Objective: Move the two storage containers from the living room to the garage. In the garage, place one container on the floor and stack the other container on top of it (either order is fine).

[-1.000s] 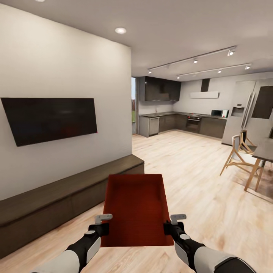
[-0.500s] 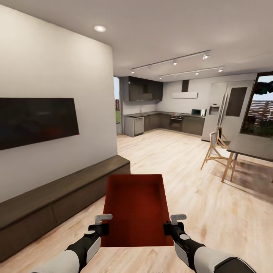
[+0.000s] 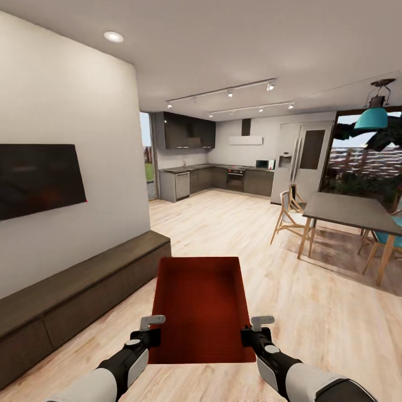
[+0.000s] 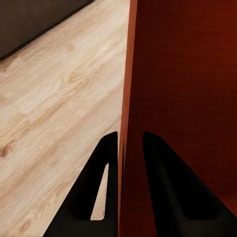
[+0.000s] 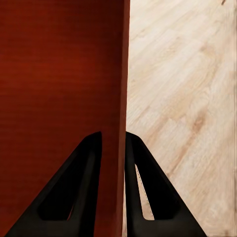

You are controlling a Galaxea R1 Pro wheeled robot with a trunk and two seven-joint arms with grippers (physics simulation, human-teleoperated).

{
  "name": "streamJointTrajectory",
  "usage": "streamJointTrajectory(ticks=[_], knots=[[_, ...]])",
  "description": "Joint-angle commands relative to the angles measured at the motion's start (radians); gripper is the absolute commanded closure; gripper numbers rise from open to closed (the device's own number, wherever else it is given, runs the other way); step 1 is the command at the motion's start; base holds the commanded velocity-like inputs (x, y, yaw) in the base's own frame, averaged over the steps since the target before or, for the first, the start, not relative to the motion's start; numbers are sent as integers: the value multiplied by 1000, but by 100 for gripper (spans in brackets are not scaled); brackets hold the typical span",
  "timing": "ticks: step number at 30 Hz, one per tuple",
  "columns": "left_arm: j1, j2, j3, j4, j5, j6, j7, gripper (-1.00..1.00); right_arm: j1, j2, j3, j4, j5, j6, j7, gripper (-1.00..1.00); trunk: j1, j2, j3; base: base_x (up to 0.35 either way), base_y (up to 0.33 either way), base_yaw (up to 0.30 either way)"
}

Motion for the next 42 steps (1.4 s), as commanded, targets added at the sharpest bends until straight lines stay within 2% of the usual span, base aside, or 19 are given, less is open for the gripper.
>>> streamJointTrajectory(ticks=[1,42], knots=[[-1,2,6,-3,-10,-24,16,100,-1,-4,-11,7,-32,-7,-6,100,0,-1,-2,0,0,-282],[-1,2,6,-2,-10,-24,16,100,-1,-4,-11,7,-32,-6,-6,100,0,-1,-2,0,0,-282]])
